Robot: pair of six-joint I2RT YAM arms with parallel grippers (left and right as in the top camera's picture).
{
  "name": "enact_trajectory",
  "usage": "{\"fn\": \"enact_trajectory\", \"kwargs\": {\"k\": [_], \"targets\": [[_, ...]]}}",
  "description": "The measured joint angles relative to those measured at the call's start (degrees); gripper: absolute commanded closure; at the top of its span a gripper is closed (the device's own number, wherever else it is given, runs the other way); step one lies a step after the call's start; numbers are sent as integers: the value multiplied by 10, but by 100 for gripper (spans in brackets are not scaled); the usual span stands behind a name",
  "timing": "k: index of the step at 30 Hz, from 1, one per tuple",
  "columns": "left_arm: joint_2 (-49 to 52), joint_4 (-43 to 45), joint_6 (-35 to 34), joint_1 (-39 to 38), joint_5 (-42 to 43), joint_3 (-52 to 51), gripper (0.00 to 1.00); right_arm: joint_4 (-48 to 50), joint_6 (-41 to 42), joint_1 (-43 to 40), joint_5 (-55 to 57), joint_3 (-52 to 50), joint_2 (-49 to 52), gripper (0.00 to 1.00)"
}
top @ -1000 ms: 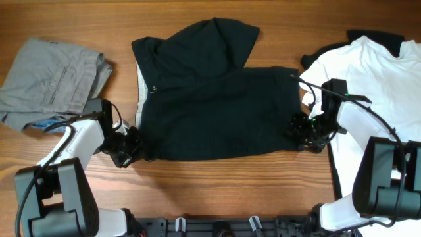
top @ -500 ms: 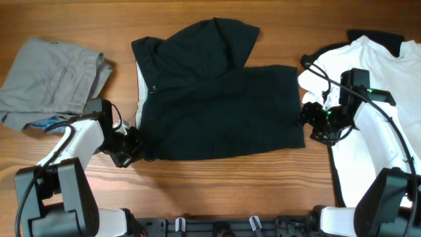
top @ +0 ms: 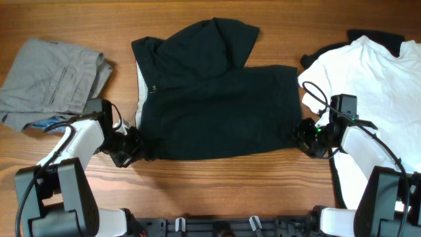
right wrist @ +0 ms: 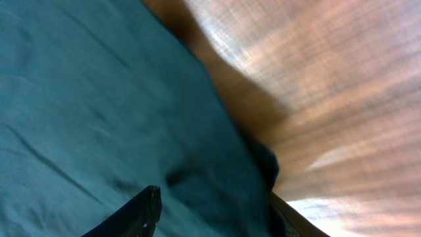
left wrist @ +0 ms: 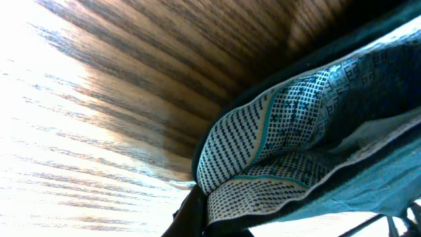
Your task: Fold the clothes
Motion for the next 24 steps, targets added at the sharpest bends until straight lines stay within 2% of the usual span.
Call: {"fn": "enact_trajectory", "kwargs": {"k": [1,3,5,10,14,19,24], "targets": [[0,0,0,0,0,0,96,15,1,0,-1,-1,0,57],[0,0,0,0,0,0,96,37,-6,0,-1,-4,1,77],[0,0,0,0,0,0,96,42,-19,0,1,-7,3,92],[-2,-18,7,0,0,1,96,-25,-56,0,4,6,4,96],[-23,-70,19,0,3,27,96,-112,-84,0,2,75,-29,96],[-90,-169,28,0,8,149,96,-207,-95,1,-21,239,-108,96],[-153,-235,43,-1,20,383,96,-287,-87,5,-38,499,-148,96]]}}
